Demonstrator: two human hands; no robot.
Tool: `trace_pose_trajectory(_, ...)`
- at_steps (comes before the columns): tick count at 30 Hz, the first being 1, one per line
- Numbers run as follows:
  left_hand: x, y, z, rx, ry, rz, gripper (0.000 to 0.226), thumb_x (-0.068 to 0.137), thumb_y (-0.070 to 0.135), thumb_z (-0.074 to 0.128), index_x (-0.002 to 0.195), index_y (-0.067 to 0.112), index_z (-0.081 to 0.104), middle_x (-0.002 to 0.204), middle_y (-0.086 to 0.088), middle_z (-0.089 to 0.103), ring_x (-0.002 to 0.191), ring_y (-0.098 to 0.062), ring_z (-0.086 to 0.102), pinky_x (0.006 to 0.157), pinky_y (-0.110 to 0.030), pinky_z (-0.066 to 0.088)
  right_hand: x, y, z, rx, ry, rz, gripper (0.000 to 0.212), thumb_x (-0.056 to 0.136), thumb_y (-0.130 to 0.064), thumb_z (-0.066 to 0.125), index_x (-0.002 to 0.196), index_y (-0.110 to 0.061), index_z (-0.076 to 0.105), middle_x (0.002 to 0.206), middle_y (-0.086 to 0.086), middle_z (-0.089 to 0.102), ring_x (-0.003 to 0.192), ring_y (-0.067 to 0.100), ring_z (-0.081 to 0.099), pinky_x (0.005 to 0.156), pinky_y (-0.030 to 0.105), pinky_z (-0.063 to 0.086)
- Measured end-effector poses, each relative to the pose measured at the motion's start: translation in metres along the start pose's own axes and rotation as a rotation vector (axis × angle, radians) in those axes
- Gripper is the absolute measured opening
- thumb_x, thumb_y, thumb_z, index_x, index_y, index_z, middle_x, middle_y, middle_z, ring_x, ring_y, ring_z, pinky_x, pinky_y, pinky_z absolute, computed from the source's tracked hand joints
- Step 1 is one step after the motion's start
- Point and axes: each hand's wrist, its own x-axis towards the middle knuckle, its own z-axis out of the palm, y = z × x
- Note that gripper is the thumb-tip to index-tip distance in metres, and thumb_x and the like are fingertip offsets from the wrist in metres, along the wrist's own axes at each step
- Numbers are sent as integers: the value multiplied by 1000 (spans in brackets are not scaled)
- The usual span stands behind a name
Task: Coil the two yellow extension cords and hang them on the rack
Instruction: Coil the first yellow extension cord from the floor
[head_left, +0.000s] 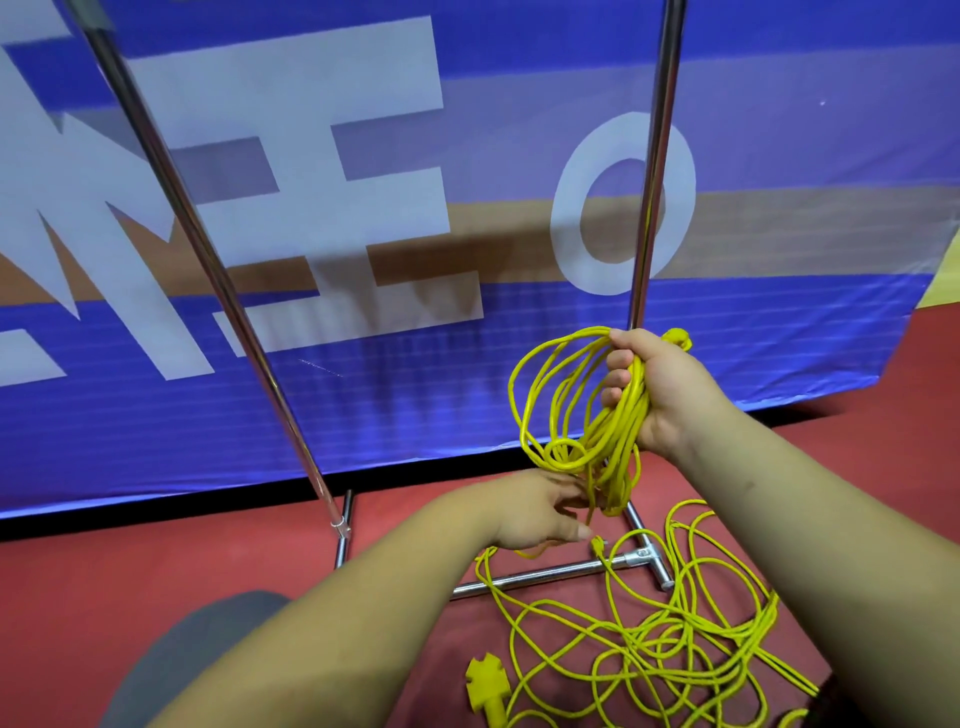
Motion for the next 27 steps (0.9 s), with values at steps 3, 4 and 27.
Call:
trace_pose_trajectory(3,0,0,-2,56,43,15,50,98,38,70,146,26,61,150,13,55,135,-2,48,114,-17,33,1,-1,-3,9,-15,28,28,104,-21,60,77,-19,56,56,-9,47,40,6,44,38,21,39)
trace_pose_trajectory(4,0,-1,-4,53,69,16,43,97,35,72,139,25,66,142,13,61,127,-1,52,106,-13,35,1,-2,-3,27,-18,35,29,104,-21,60,76,-19,55,56,-9,48,40,6,44,38,21,38)
trace_pose_trajectory(27,-59,-48,-111,-362,617,-417,9,102,18,60,93,16,64,75,-9,66,61,-23,69,71,-42,63,8,0,-20,-580,22,15,12,96,-10,62,86,-14,57,59,-1,44,44,14,35,42,25,33)
